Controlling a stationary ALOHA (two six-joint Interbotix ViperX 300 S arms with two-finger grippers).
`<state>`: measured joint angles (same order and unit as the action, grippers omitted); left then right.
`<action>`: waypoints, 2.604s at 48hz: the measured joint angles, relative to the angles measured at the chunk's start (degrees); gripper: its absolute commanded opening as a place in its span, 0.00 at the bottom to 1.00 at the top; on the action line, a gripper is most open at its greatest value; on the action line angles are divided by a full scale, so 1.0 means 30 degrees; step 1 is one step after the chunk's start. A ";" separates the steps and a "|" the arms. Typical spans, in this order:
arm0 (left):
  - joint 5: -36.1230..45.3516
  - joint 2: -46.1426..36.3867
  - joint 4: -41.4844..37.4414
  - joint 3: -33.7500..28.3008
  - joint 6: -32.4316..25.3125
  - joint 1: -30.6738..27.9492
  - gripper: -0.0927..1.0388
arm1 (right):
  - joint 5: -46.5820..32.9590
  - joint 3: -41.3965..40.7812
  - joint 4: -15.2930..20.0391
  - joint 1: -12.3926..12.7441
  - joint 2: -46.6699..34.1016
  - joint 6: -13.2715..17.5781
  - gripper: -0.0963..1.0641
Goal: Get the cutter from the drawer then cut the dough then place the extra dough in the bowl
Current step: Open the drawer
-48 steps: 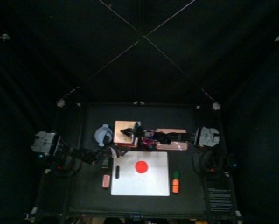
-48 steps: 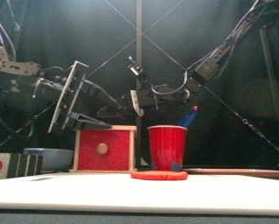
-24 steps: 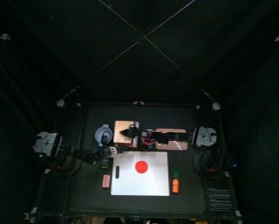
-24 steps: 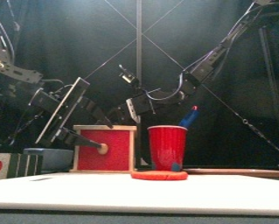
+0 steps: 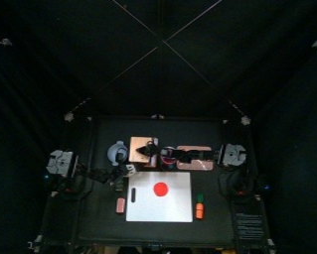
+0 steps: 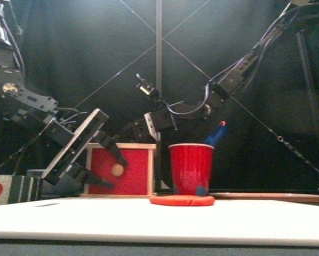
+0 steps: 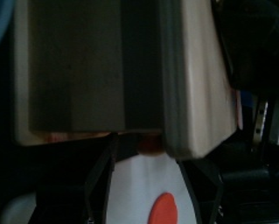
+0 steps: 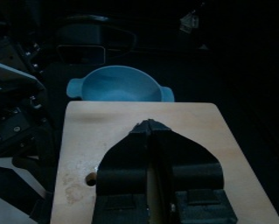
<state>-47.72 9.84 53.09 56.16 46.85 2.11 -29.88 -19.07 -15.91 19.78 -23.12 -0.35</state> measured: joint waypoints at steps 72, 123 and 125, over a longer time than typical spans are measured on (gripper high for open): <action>0.4365 -0.1172 -0.0059 -0.0264 -0.1289 0.2754 0.56 | 0.0264 0.0029 0.0322 -0.0117 -0.0029 0.0088 0.02; 0.4336 -0.1289 0.0117 -0.0234 -0.2344 0.4131 0.86 | 0.0762 0.0410 0.0352 -0.0117 -0.0088 0.0117 0.02; 0.4277 -0.1348 0.0000 -0.0205 -0.2344 0.4131 0.87 | 0.0762 0.0410 0.0352 -0.0088 -0.0117 0.0117 0.02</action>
<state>-34.89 5.80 53.09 55.55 39.81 14.50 -27.60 -17.84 -14.85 19.51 -23.47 0.00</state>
